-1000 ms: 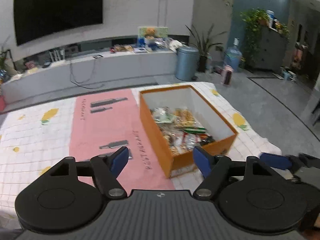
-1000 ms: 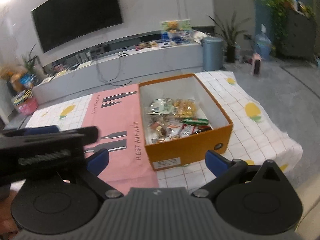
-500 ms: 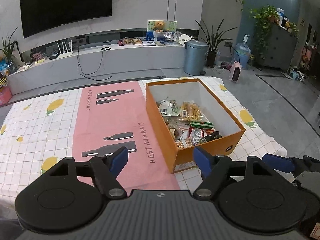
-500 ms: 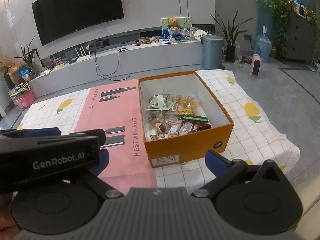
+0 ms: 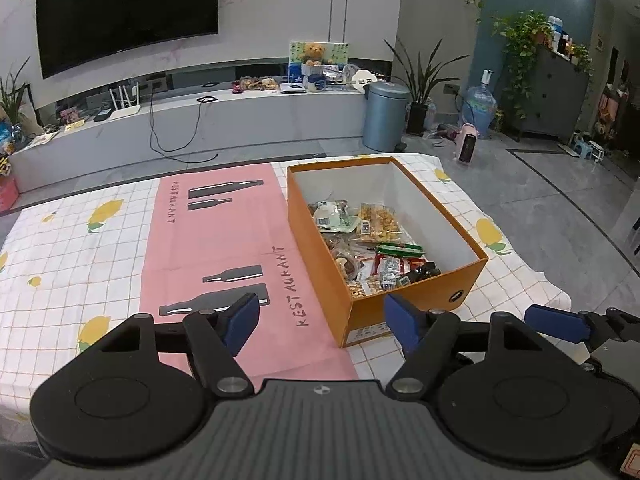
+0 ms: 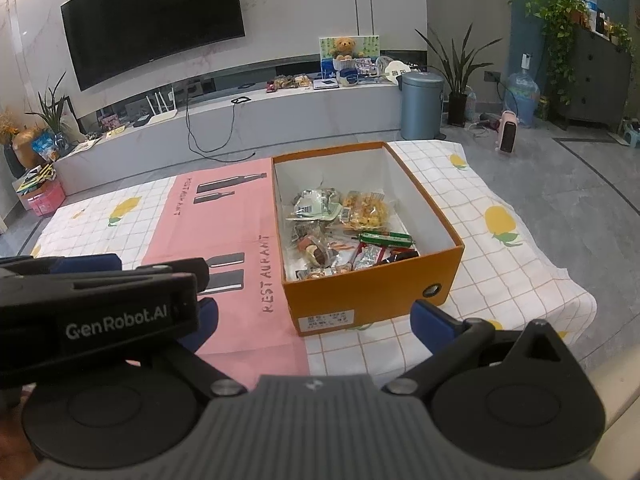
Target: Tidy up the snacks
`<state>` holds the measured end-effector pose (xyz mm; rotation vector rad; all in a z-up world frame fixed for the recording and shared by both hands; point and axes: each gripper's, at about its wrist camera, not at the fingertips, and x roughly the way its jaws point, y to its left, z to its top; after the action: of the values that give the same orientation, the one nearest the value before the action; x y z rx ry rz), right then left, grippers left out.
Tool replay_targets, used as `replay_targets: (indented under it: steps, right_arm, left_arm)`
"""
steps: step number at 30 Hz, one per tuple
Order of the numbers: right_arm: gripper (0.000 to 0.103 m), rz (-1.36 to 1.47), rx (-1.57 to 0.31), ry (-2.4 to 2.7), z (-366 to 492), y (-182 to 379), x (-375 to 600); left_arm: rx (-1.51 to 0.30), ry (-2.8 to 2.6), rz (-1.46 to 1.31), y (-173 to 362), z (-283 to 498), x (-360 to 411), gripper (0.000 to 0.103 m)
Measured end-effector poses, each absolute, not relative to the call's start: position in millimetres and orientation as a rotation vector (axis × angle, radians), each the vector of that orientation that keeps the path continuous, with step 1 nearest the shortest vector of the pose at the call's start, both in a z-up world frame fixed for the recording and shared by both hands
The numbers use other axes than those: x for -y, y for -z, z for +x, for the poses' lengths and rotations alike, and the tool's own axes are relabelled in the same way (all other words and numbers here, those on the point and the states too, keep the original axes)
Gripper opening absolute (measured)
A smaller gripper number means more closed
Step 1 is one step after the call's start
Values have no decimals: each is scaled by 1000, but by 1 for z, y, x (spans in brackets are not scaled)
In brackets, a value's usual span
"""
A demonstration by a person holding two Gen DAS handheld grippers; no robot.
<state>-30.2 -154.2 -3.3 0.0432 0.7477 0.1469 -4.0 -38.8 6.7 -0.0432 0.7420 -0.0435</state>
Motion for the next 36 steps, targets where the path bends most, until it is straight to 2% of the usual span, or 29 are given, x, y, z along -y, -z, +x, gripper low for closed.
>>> replay_targets:
  steps: [8,36]
  right_arm:
    - [100,41,-729,-151,-35,3,151]
    - [99,36,-725,-181,-36,8,151]
  left_arm:
    - [-694,58,-27,-8,-11,39,81]
    - [-723,47,-13,-7,-14,36,80]
